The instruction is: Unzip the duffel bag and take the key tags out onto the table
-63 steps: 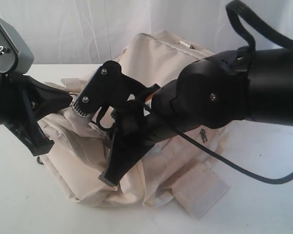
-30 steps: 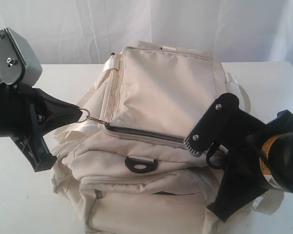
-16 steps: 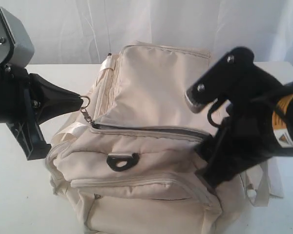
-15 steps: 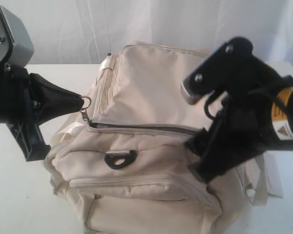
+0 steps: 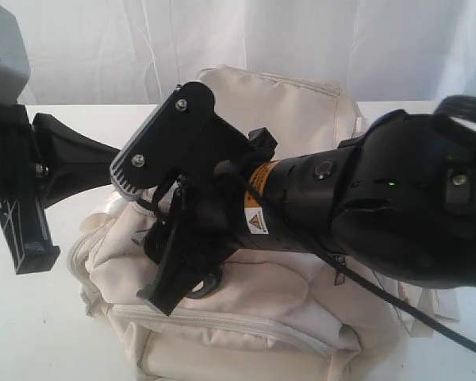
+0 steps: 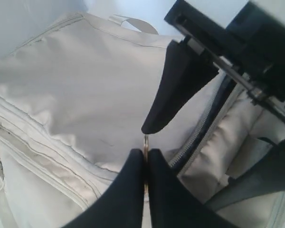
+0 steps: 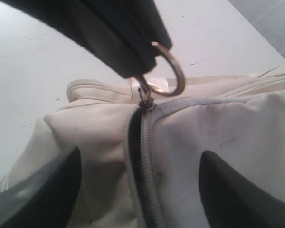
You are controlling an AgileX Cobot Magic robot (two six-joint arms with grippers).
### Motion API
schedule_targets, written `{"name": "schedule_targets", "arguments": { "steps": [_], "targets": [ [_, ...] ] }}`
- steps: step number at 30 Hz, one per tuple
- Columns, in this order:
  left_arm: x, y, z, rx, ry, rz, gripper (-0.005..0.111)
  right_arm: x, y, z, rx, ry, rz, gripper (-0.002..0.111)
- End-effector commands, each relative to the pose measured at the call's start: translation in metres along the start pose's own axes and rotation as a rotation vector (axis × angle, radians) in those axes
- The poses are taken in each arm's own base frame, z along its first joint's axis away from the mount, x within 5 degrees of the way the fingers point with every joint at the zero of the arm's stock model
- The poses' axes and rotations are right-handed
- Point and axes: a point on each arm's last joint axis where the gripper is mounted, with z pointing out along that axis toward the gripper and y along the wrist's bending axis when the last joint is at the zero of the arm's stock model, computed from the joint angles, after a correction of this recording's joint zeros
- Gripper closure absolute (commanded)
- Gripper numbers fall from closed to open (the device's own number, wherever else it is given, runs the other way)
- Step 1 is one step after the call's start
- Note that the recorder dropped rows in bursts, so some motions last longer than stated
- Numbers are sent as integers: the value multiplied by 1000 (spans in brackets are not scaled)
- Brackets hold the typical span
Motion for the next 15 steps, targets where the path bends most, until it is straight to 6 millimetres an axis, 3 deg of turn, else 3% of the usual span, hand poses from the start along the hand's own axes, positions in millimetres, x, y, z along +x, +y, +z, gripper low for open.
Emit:
{"name": "schedule_targets", "arguments": {
  "steps": [1,5,7,15],
  "targets": [
    [-6,-2,-5,7,-37,-31,107,-9,0,7,-1,-32,-28,54],
    [-5,-2,-5,7,-32,-24,107,-6,0,7,-1,4,-29,80],
    [-5,-1,-5,3,-32,-24,107,-4,0,7,0,25,-29,86],
    [-4,0,-5,-9,-22,-8,107,-1,0,7,1,52,-29,93]
  ]
}}
